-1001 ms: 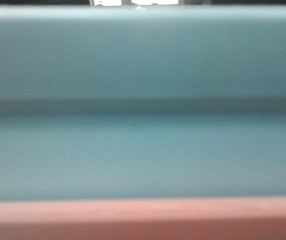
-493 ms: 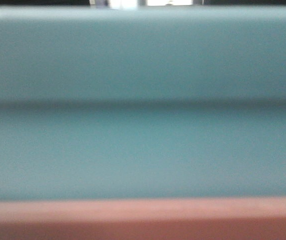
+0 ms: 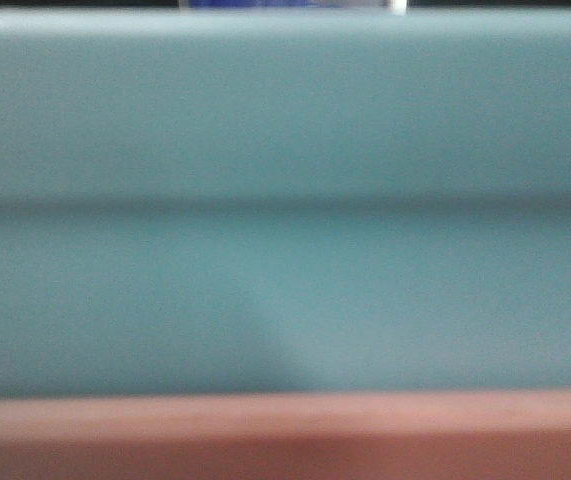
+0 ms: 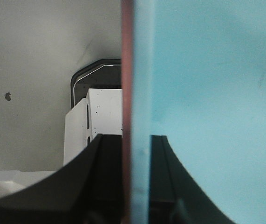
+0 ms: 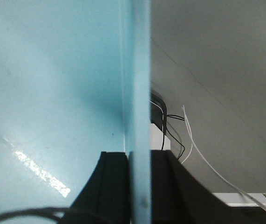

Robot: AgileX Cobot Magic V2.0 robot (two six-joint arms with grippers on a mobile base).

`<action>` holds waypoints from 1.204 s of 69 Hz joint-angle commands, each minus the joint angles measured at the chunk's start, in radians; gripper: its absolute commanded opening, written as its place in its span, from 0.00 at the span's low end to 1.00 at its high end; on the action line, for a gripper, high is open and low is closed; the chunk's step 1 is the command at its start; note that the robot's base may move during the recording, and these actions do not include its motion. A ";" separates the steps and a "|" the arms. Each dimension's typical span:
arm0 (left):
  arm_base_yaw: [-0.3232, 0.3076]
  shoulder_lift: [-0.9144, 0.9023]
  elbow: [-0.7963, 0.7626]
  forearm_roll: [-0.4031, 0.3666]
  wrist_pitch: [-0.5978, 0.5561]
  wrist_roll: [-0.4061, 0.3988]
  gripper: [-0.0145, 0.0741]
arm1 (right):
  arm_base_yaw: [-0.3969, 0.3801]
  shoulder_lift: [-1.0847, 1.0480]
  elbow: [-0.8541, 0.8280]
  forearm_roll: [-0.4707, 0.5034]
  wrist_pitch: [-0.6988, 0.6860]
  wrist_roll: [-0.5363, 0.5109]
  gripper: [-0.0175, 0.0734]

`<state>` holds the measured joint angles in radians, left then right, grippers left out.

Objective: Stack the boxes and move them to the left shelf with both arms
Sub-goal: 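Keep both grippers clamped on the bin walls while driving to the shelf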

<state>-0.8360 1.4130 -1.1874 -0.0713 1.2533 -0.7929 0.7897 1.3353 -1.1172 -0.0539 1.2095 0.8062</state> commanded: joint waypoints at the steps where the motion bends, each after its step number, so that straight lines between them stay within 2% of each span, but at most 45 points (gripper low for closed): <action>1: -0.008 -0.041 -0.041 -0.048 0.087 -0.008 0.16 | 0.001 -0.032 -0.027 -0.015 -0.011 0.000 0.25; 83: -0.008 -0.041 -0.041 -0.048 0.087 -0.008 0.16 | 0.001 -0.032 -0.027 -0.015 -0.011 0.000 0.25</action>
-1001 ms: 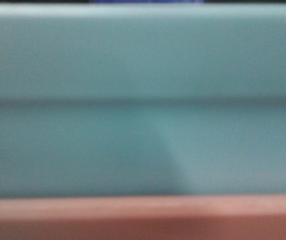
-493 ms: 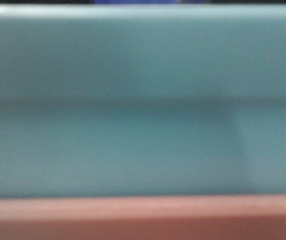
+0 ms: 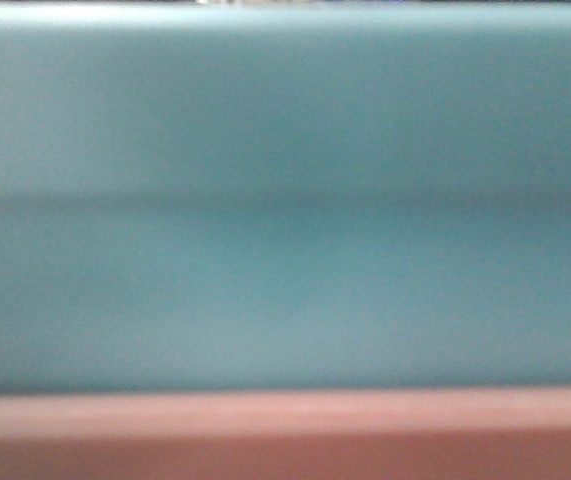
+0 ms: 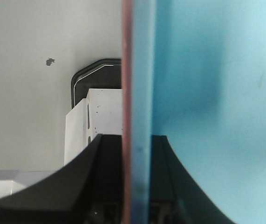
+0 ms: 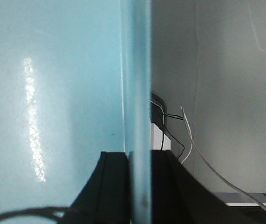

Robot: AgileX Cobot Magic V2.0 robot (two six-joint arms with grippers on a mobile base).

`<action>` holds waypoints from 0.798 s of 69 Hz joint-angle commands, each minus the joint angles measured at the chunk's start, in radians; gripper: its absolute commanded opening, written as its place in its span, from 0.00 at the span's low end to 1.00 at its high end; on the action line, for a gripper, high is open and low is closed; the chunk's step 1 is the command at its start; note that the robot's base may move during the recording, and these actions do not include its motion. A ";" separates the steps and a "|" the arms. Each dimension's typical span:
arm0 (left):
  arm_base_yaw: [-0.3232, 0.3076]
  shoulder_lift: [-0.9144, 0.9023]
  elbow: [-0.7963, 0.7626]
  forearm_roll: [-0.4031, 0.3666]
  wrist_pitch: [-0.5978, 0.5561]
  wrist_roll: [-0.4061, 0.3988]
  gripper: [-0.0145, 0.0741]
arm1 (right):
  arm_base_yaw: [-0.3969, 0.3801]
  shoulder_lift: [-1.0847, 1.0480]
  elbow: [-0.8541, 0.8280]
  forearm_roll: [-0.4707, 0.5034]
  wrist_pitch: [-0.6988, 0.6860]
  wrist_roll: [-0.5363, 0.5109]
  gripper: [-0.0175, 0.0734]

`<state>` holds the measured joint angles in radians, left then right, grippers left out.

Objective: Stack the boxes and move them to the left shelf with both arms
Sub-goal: 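Keep both grippers clamped on the bin walls while driving to the shelf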

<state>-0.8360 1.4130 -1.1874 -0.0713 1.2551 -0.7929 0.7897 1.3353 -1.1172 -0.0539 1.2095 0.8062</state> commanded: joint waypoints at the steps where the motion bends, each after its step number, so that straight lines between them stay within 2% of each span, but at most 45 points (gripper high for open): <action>1: -0.008 -0.041 -0.041 -0.048 0.085 -0.008 0.16 | 0.001 -0.032 -0.027 -0.015 -0.011 0.000 0.25; 55: -0.008 -0.041 -0.041 -0.048 0.085 -0.008 0.16 | 0.001 -0.032 -0.027 -0.015 -0.011 0.000 0.25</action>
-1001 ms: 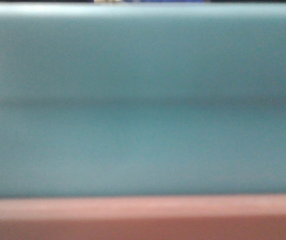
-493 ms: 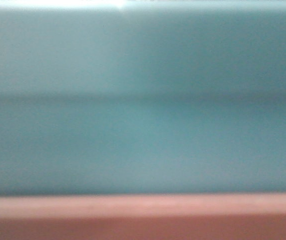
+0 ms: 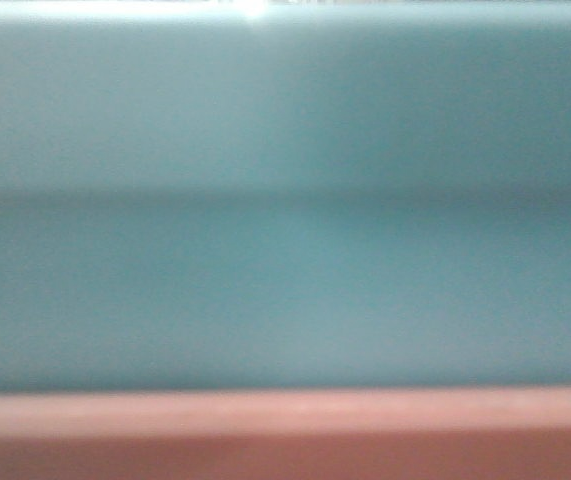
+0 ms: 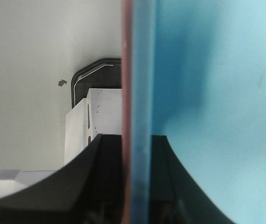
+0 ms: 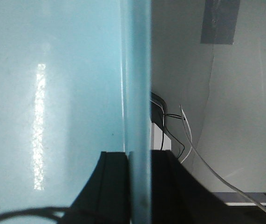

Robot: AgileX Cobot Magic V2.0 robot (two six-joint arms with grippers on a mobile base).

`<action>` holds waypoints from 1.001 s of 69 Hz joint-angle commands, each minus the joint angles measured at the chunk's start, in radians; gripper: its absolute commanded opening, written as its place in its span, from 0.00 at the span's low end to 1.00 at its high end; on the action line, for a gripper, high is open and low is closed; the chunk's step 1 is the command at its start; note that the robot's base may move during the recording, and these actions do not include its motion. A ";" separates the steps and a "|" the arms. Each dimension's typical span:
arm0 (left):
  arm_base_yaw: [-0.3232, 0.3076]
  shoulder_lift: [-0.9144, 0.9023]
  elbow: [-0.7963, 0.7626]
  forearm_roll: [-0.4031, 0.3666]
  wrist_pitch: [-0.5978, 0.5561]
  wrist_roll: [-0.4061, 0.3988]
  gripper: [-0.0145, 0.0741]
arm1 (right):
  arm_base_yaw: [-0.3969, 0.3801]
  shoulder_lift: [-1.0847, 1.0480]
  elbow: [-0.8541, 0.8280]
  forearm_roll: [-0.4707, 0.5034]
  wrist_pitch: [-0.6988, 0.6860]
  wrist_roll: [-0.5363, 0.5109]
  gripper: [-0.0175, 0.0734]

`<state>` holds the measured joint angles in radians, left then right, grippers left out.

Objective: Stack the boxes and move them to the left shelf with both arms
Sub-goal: 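Keep both grippers clamped on the bin walls while driving to the shelf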

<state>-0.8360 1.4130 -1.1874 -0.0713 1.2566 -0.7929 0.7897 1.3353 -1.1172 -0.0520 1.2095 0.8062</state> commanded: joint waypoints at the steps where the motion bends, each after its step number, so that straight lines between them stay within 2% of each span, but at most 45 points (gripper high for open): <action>1: -0.008 -0.041 -0.041 -0.048 0.083 -0.008 0.16 | 0.001 -0.032 -0.027 -0.017 -0.011 0.000 0.25; 69: -0.008 -0.041 -0.041 -0.048 0.083 -0.008 0.16 | 0.001 -0.032 -0.027 -0.017 -0.011 0.000 0.25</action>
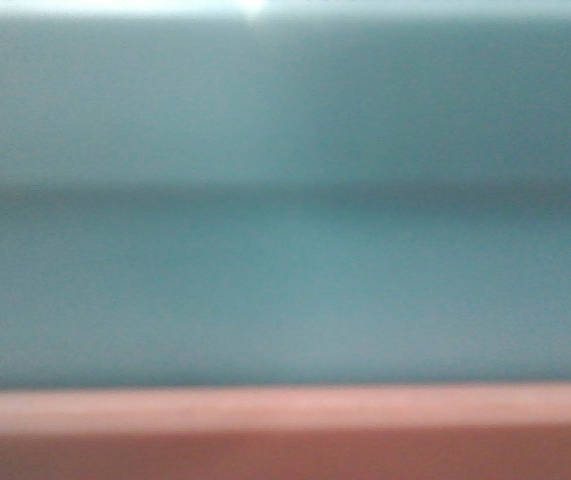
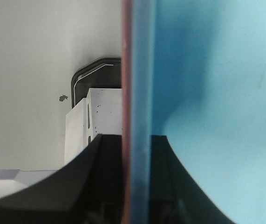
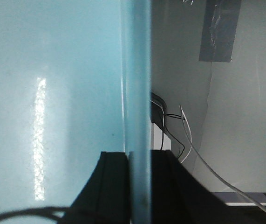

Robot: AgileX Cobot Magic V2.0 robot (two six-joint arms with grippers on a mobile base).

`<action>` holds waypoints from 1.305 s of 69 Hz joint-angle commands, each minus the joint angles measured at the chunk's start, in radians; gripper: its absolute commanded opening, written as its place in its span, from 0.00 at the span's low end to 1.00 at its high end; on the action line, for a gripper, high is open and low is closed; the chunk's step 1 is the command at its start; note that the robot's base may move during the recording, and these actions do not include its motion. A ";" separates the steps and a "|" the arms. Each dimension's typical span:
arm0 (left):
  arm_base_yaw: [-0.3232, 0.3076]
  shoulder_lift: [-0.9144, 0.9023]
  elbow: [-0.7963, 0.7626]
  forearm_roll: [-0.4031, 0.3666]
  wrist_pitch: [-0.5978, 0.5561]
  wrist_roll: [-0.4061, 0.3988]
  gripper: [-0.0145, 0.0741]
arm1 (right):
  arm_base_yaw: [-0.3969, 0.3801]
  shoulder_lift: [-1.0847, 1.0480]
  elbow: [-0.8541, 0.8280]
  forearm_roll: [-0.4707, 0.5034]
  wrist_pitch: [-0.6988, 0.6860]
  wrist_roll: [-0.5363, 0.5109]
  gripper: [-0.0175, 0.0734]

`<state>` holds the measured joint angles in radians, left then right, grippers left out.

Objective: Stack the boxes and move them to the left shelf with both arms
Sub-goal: 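Keep both grippers clamped on the bin walls while driving to the shelf, then lower the stacked bins onto the roller shelf with both grippers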

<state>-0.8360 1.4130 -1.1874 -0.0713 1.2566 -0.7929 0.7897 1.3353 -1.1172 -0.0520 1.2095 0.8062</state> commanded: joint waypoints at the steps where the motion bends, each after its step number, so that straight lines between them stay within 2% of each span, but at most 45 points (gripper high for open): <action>1: -0.008 -0.041 -0.041 -0.048 0.083 -0.008 0.16 | 0.001 -0.032 -0.027 -0.017 -0.011 0.000 0.25; 35: -0.008 -0.041 -0.041 -0.029 0.040 -0.008 0.16 | 0.001 -0.032 -0.027 -0.017 -0.037 0.000 0.25; 48: -0.003 -0.037 -0.041 0.077 -0.038 -0.006 0.16 | 0.001 -0.032 -0.029 -0.085 -0.090 -0.001 0.25; 55: 0.039 -0.037 -0.041 0.084 -0.110 0.009 0.16 | -0.001 -0.031 -0.045 -0.144 -0.109 -0.003 0.25; 67: 0.143 -0.023 -0.058 0.084 -0.230 0.113 0.16 | -0.042 -0.004 -0.121 -0.203 -0.156 -0.009 0.25; 83: 0.266 0.059 -0.193 0.084 -0.298 0.270 0.16 | -0.160 0.117 -0.256 -0.218 -0.255 -0.099 0.25; 90: 0.303 0.117 -0.277 0.084 -0.329 0.298 0.16 | -0.207 0.189 -0.333 -0.218 -0.298 -0.157 0.25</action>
<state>-0.5642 1.5273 -1.3627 0.0000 1.0167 -0.5369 0.6284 1.5072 -1.3548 -0.2040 0.9880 0.7127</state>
